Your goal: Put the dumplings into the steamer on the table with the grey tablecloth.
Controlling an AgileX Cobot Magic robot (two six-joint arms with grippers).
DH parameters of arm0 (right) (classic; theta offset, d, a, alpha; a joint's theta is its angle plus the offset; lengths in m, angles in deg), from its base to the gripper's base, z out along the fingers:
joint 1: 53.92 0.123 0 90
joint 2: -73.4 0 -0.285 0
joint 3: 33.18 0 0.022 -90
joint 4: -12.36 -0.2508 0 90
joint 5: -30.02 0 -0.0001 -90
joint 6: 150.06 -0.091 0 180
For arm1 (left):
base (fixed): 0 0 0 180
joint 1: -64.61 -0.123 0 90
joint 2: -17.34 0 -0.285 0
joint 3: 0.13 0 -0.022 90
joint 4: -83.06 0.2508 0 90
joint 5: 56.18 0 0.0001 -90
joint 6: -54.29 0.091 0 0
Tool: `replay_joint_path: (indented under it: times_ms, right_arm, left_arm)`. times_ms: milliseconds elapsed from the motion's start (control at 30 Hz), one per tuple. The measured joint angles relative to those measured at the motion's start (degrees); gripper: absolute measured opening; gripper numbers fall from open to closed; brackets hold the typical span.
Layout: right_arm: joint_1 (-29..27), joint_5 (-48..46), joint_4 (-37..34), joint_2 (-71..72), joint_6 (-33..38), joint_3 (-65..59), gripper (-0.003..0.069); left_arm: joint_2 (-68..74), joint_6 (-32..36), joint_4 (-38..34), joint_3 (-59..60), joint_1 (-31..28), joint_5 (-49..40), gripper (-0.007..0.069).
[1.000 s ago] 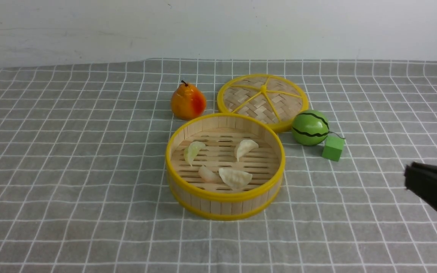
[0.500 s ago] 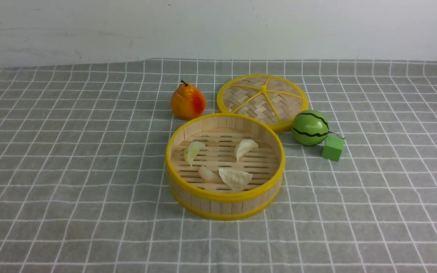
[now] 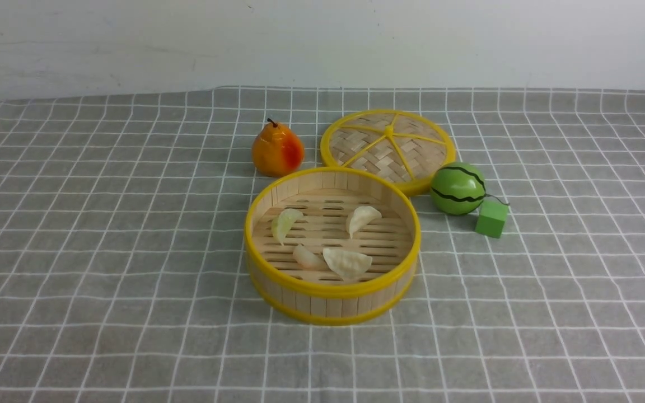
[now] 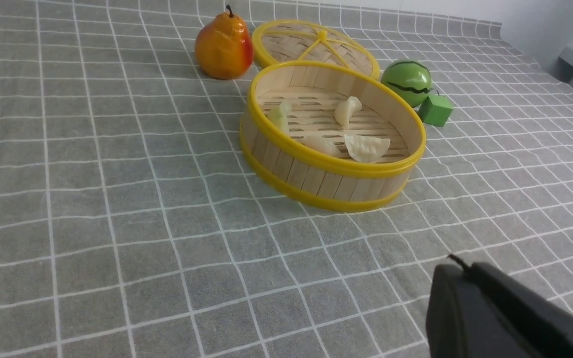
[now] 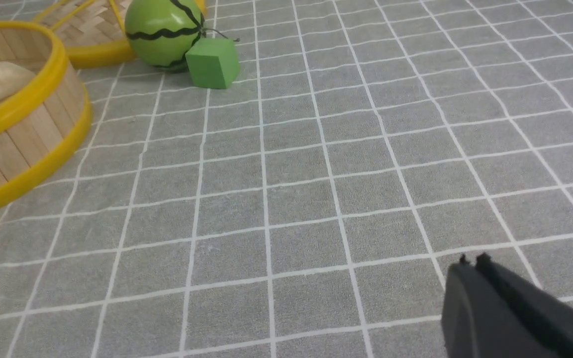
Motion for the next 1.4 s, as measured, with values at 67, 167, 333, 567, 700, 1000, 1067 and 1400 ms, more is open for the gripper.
replay_joint_path:
  times_ms: [67,167,333,567,700,1000,1067,1400]
  right_arm:
    - [0.00,0.00,0.00,0.00,0.00,0.00,-0.0021]
    - [0.00,0.00,0.00,0.00,0.00,0.00,-0.0020]
    - [-0.05,0.00,0.00,0.00,0.00,0.00,-0.0017]
    - [-0.05,0.00,0.00,0.00,-0.13,0.00,-0.0011]
    - [-0.05,0.00,0.00,0.00,-0.13,0.00,-0.0011]
    - [-0.05,0.00,0.04,0.00,-0.13,0.00,-0.0003]
    - [-0.05,0.00,0.04,0.00,-0.13,0.00,-0.0003]
    - [-0.05,0.00,0.04,0.00,-0.13,0.00,-0.0002]
  left_arm:
    - [0.00,0.00,0.00,0.00,0.00,0.00,0.0000]
    - [0.00,0.00,0.00,0.00,0.00,0.00,0.0000]
    - [0.00,0.00,0.00,0.00,0.00,0.00,0.0000]
    - [0.00,0.00,0.00,0.00,0.00,0.00,0.0000]
    - [0.00,0.00,0.00,0.00,0.00,0.00,0.0000]
    - [0.00,0.00,0.39,0.21,0.00,0.30,0.0001]
    - [0.00,0.00,0.39,1.16,0.00,1.93,0.0002]
    - [-1.11,0.00,0.39,14.73,-8.79,31.80,-0.0014]
